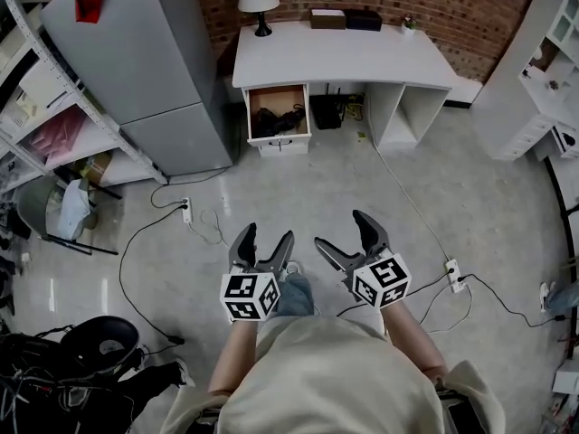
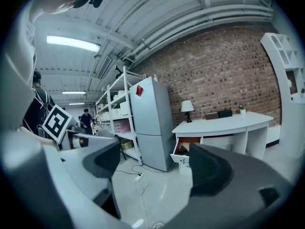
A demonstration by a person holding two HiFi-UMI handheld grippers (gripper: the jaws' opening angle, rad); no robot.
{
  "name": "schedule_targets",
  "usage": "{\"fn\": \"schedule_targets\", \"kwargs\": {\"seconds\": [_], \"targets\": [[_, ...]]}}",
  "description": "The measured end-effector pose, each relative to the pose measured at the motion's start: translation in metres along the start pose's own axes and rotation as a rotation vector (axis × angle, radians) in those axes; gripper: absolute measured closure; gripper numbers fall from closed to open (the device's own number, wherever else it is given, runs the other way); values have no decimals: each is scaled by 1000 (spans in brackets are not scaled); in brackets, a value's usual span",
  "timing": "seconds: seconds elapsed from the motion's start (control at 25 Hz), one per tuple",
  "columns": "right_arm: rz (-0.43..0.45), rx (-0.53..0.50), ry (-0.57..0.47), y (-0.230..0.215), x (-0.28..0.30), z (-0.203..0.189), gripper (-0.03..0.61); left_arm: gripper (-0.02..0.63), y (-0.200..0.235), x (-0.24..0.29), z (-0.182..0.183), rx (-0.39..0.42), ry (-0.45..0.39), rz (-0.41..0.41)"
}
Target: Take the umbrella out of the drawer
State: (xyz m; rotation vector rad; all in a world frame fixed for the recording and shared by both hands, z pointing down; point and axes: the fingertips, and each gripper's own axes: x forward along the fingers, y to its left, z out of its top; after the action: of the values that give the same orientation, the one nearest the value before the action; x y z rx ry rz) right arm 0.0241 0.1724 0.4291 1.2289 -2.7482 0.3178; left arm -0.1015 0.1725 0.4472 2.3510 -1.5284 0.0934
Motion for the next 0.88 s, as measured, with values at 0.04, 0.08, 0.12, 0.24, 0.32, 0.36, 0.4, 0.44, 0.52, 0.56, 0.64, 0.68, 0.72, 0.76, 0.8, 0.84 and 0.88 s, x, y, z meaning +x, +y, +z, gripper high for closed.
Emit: {"fn": "schedule_targets", "kwargs": {"seconds": [0.04,0.08,0.12,0.24,0.32,0.36,0.4,0.44,0.52,0.56,0.64,0.68,0.72,0.76,0.8,0.84,0.88], "targets": [[-4,1,-3,-6,12,6,155,273,8,11,7,2,3,-5],[-7,4,-4,-11,25,11,152,273,16,22,13,3,6,-10],[-11,8,-5,-16,37,16,152,273,26,32,20,4,9,-14],[-22,12,-5,-30,74,30,152,272,52,62,39,1,12,-25],[-35,11,-7,-43,96,38,152,272,67,82,52,6,12,-36],[-42,13,-9,-49,107,42,152,272,74,92,57,11,14,-41],[-47,15,-11,-54,118,46,152,272,81,101,62,15,16,-46],[-51,15,-13,-59,129,49,152,272,89,110,66,19,17,-49],[-58,13,-14,-68,150,54,152,270,104,127,72,25,20,-54],[-62,13,-14,-73,160,56,152,270,111,134,75,25,21,-56],[-70,13,-13,-81,179,60,152,268,126,149,80,23,22,-60],[-74,13,-12,-85,187,62,152,268,133,156,83,20,23,-61],[-76,13,-9,-89,195,63,152,268,139,162,84,17,26,-62],[-79,13,-7,-92,202,65,152,268,144,168,85,14,30,-63],[-82,14,-5,-95,207,65,152,268,149,174,85,12,35,-65],[-84,16,-4,-97,213,65,152,268,153,179,85,13,40,-67],[-87,18,-2,-99,217,65,152,268,157,184,85,14,45,-68]]}}
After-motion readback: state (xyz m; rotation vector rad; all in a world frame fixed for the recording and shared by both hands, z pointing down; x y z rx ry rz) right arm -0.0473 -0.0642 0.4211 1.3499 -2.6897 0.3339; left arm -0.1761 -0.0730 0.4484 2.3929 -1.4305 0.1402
